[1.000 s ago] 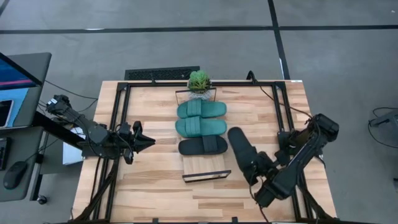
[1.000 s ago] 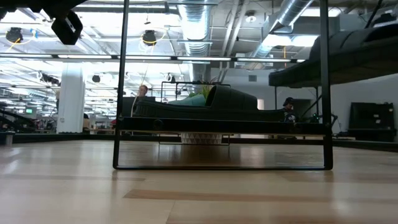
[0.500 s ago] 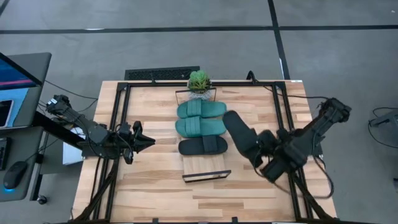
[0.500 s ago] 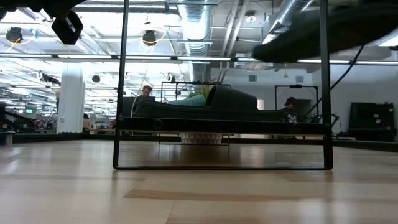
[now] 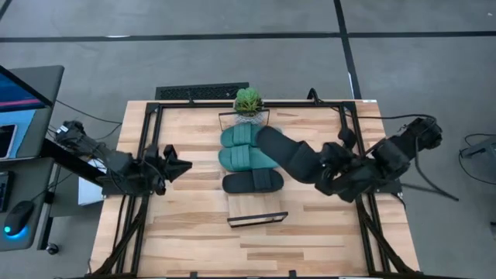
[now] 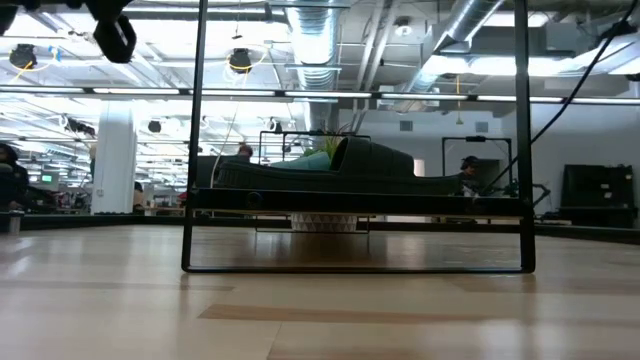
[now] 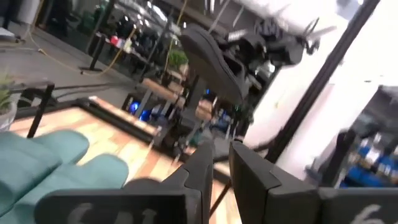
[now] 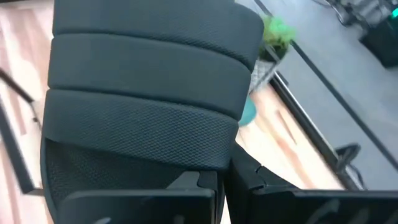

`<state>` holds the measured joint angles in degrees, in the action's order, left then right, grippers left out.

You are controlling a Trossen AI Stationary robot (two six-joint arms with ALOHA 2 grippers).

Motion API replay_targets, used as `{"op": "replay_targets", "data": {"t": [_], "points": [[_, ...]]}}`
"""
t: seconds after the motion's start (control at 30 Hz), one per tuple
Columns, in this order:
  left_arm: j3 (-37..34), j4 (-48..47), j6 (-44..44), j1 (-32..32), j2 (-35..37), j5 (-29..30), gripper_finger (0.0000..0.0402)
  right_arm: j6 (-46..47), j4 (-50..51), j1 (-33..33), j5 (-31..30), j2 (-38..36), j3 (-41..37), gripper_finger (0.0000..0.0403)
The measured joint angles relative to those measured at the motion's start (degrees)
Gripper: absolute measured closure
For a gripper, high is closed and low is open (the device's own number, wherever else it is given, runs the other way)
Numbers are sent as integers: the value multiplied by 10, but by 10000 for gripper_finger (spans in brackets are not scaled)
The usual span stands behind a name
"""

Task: Pick and place slides into the shelf
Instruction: Put the black slides on the shelf

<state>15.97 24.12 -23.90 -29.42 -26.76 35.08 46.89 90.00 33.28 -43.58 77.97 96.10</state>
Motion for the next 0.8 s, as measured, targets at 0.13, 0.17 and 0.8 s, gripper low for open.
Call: {"op": "replay_targets", "data": {"t": [0.13, 0.17, 0.8], "points": [[0, 53, -29, 27, -15, -37, 358, -42, 0, 3, 1, 0, 21, 403], [0, 66, -42, 35, -23, -52, 358, -50, 0, 5, 2, 0, 21, 403], [151, 214, -418, 179, -256, -308, 282, -145, -1, 8, 63, 1, 21, 403]]}}
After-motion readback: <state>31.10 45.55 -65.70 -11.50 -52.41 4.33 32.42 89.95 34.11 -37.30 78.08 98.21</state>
